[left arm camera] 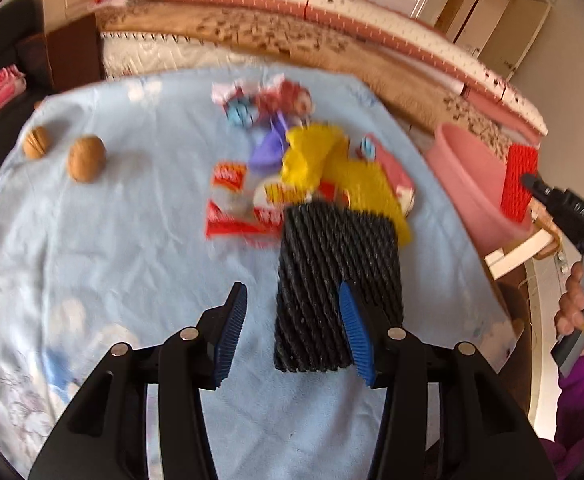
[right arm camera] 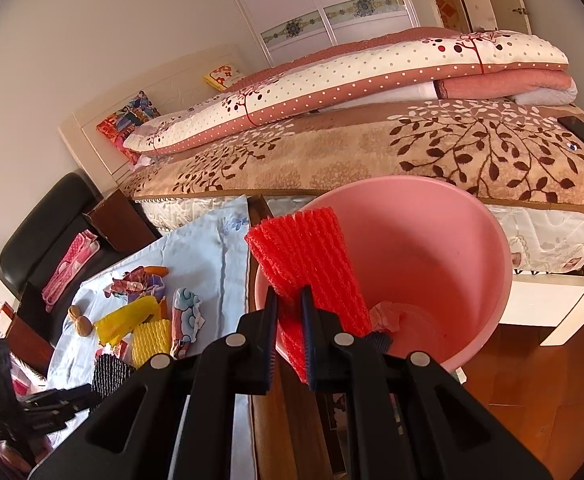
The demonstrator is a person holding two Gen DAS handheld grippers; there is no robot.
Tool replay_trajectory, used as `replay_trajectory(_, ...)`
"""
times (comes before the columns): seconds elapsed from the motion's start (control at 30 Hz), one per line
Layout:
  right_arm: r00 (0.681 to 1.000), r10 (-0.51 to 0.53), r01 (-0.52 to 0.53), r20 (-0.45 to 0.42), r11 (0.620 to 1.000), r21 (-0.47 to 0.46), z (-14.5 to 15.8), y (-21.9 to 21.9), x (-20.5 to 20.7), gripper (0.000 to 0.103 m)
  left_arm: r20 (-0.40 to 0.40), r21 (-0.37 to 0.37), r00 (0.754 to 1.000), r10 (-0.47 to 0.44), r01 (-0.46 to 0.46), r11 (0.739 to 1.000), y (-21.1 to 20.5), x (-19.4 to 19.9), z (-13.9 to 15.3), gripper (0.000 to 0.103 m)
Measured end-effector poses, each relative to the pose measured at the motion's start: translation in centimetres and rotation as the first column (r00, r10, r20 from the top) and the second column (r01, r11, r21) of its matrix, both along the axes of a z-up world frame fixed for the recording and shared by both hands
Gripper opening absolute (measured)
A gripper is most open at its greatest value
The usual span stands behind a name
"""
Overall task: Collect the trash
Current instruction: 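Carry the red net with the right gripper over the bucket while the left carries the black pad, then open both grippers to drop the black pad and red net into the bucket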
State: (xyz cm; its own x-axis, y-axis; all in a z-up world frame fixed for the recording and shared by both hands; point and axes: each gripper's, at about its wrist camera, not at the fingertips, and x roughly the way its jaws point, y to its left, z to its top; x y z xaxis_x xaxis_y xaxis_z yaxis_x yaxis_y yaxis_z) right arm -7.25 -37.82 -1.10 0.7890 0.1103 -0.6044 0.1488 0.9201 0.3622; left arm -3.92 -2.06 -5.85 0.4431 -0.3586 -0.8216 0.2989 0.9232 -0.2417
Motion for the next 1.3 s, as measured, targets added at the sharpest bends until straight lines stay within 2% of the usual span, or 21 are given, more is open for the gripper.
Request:
replay_trajectory(0.2,1.000,-0.005,0.005,-0.001,1.000,0.009,-0.2,-0.3,-0.3,0.011,0.015,-0.007,0.999,-0.032,0.032,0.999,-0.7,-0.1,0.0,0.047)
replay_trajectory(0.23,1.000,-0.005,0.005,-0.002,1.000,0.012,-0.2,-0.3,-0.2,0.011,0.018,-0.006,0.999,-0.037,0.037,0.999,-0.9,-0.3,0.0,0.043)
replay_trajectory(0.27,1.000,-0.004,0.004,-0.001,1.000,0.014,-0.3,-0.4,-0.3,0.011,0.020,-0.003,0.999,-0.046,0.046,0.999,-1.0,-0.4,0.0,0.030)
replay_trajectory(0.37,1.000,0.001,-0.001,0.002,1.000,0.016,-0.3,-0.4,-0.2,0.011,0.034,0.004,0.998,-0.056,0.056,0.998,-1.5,-0.5,0.4,0.013)
replay_trajectory(0.4,1.000,0.002,-0.002,0.003,1.000,0.016,-0.3,-0.4,-0.2,0.011,0.045,0.005,0.997,-0.059,0.059,0.998,-1.6,-0.6,0.6,0.012)
replay_trajectory(0.67,1.000,-0.016,0.015,0.006,1.000,0.017,-0.5,-1.3,-0.7,0.011,0.148,-0.064,0.983,-0.108,0.118,0.991,-3.8,-0.7,4.4,0.010)
replay_trajectory(0.97,0.999,-0.045,0.045,0.001,0.998,0.048,-1.2,-2.9,-0.9,0.011,0.286,-0.105,0.943,-0.170,0.207,0.973,-9.9,1.0,9.2,0.010)
replay_trajectory(1.1,0.999,-0.054,0.054,0.003,0.997,0.053,-1.2,-3.6,-1.1,0.011,0.312,-0.101,0.931,-0.188,0.229,0.968,-12.8,1.9,9.7,0.010)
replay_trajectory(1.3,0.998,-0.067,0.067,0.000,0.996,0.057,-1.4,-4.5,-1.1,0.011,0.312,-0.104,0.930,-0.195,0.238,0.966,-16.4,3.5,9.4,0.010)
